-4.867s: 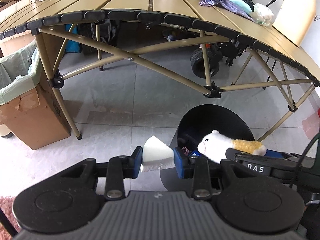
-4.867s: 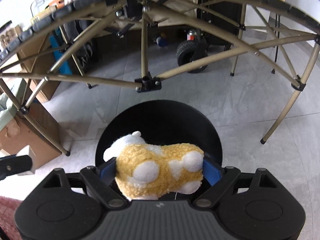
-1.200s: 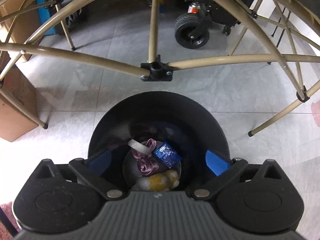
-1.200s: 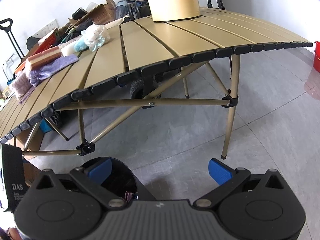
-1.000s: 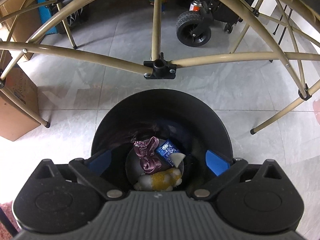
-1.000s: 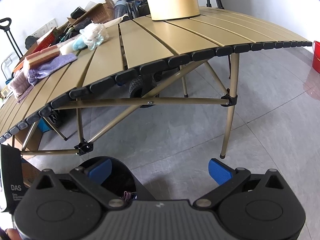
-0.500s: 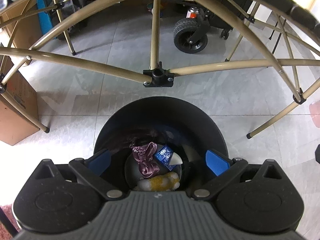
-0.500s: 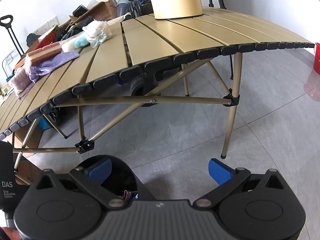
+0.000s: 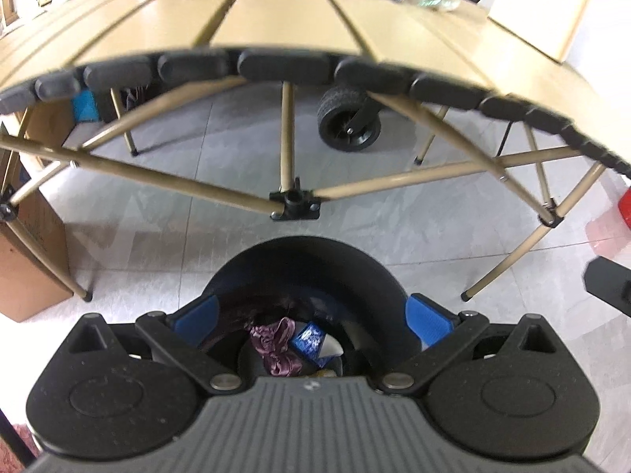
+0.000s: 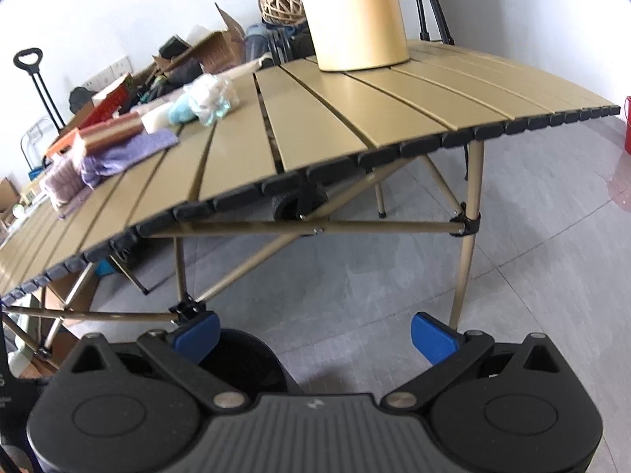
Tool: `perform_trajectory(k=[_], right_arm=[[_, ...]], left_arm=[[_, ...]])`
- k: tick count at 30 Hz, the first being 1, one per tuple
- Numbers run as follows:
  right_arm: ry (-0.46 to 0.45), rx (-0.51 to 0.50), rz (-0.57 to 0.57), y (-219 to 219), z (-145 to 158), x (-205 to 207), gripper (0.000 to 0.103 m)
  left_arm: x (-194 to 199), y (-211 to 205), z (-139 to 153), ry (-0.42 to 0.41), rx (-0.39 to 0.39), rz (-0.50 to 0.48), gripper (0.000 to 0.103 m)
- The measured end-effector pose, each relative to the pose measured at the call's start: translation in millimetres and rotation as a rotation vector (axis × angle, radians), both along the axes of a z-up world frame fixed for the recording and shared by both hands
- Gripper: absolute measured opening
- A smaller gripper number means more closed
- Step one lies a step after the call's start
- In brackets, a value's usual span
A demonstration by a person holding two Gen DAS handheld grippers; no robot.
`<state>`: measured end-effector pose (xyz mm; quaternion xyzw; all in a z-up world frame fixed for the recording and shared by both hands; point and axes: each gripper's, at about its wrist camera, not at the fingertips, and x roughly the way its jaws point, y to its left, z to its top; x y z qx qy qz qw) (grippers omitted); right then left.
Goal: Collect trash
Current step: 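Raise both tools back up toward the table items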
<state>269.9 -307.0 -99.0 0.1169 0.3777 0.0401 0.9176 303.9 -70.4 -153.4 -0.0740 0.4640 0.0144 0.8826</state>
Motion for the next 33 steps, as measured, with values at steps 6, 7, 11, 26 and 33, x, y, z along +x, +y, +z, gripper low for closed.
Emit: perform_trajectory(k=[6,7,11,26,33], right_arm=[[-0.063,0.004,0.050,10.9,13.1,-7.8,0.103],[-0.080,0.005,0.057,12.6,16.0,-9.9,0.103],[-0.141,0.023,0.079,16.2,28.2,-17.8,0.103],[-0.288,0.118,0.141,29.0,54.7,-34.6,0.103],[-0.341,0.105,0.159,51.6,68.6,-38.8,0.103]], left_arm=[[-16.5,4.9,13.7,-0.078,-0.010,-0.013,0.103],[-18.3,7.0,15.4,-0.085,-0.016,-0.013,0.103],[-28.3,13.7,25.4,-0.122,-0.018,-0.006,0.103],[-63.5,39.4,84.1,-0.281,-0.004,0.014,0.103],[-71.3,61.9,111.9,-0.367,-0.004,0.060,0.103]])
